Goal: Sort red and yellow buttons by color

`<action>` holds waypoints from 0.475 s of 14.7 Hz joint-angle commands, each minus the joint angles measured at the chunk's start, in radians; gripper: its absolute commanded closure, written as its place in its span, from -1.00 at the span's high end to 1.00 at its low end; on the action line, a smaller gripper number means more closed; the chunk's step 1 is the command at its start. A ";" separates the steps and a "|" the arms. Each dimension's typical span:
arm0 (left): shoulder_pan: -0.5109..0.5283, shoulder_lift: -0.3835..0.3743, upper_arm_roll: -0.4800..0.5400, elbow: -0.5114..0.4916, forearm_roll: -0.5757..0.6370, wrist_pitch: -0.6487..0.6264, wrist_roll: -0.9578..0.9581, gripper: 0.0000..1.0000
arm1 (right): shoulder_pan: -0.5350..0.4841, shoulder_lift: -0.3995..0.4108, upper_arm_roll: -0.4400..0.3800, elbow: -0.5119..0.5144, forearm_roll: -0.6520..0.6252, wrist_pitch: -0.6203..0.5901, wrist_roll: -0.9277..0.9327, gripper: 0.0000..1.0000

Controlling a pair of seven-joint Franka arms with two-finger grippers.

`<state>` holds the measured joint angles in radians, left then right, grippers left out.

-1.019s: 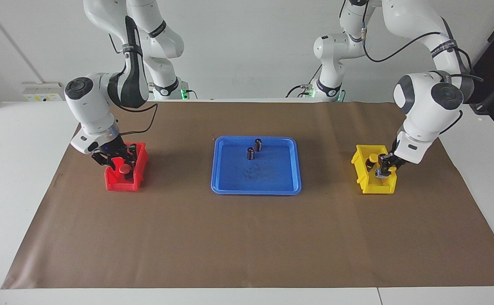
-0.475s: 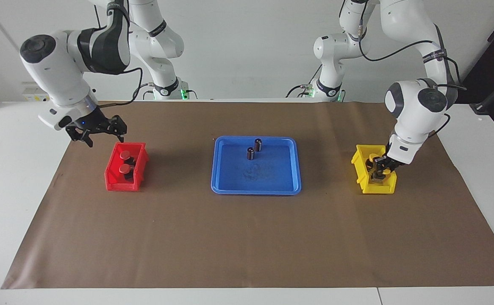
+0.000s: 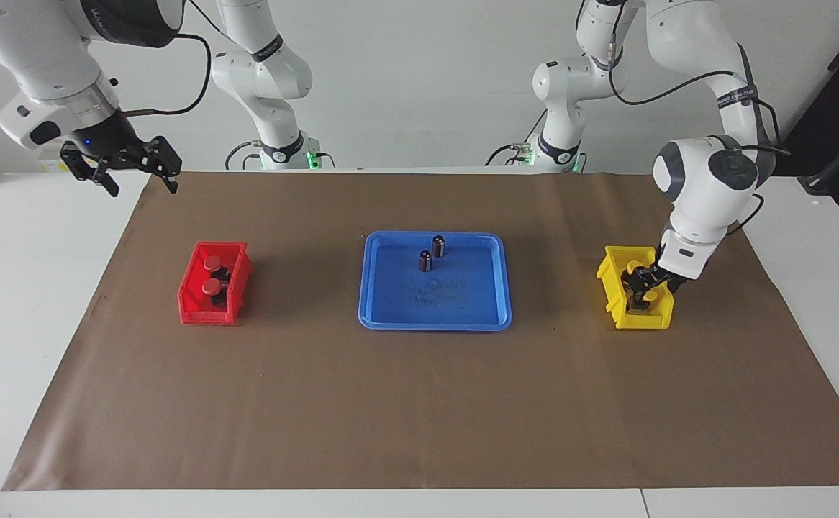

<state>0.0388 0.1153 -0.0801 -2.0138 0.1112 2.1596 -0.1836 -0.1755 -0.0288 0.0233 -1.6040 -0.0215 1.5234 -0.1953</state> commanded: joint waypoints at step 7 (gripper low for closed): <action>0.041 -0.213 0.014 0.224 -0.199 -0.464 0.243 1.00 | 0.060 0.001 -0.075 -0.020 0.000 -0.020 0.057 1.00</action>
<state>0.0641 -0.0292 -0.0706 -1.7805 -0.0458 1.7497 0.0194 -0.1220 -0.0197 -0.0453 -1.6089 -0.0215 1.5110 -0.1499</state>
